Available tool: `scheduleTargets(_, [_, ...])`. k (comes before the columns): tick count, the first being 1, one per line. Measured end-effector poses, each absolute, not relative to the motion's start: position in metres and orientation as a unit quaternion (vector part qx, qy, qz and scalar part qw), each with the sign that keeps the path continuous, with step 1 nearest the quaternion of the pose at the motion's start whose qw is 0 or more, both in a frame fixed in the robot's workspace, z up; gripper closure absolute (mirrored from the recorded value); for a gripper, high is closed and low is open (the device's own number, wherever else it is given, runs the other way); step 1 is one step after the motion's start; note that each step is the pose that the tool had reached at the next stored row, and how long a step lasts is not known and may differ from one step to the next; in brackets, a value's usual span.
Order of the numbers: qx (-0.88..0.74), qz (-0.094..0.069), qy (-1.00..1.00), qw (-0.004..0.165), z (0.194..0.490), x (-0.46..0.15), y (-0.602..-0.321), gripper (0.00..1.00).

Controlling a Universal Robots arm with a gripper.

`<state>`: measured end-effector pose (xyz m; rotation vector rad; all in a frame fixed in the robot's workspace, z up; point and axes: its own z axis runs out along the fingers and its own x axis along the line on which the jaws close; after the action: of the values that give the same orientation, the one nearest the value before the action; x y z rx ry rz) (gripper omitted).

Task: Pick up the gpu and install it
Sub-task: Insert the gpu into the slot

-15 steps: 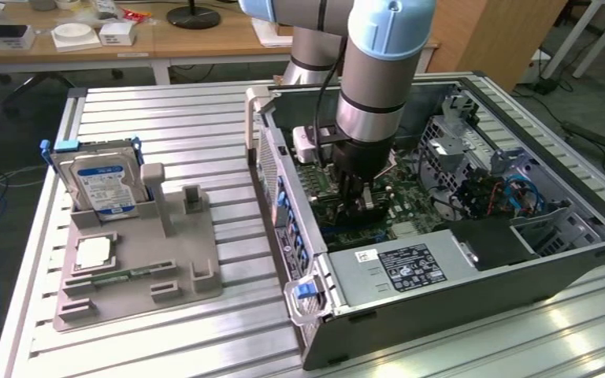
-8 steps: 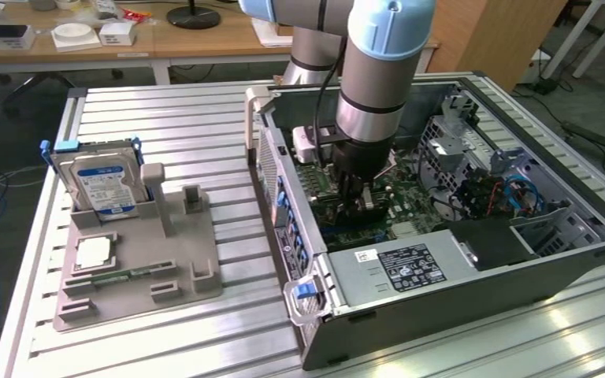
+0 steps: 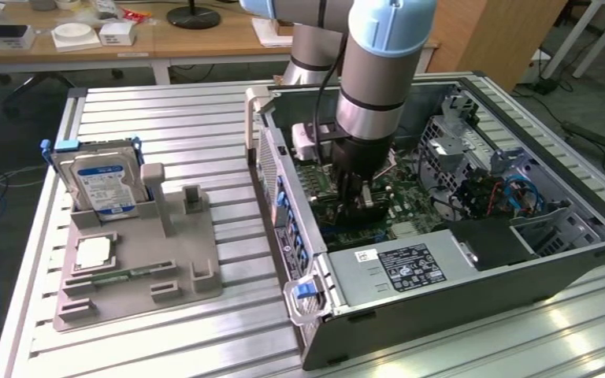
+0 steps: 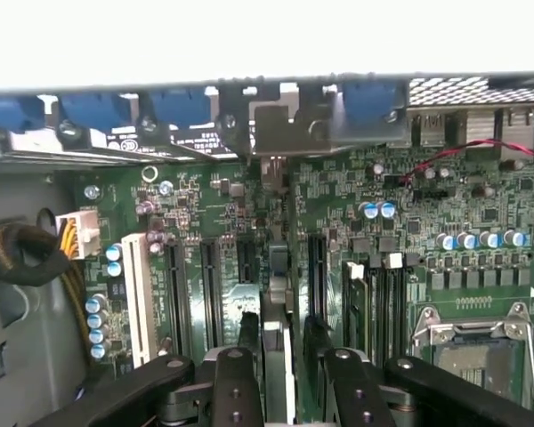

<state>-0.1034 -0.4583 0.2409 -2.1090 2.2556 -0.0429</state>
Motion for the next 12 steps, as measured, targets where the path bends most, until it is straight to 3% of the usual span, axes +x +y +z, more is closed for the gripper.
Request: scheduleTargets(12, [-0.683, -0.016, 0.73, 0.029, 0.259, -0.103, -0.458, 0.66])
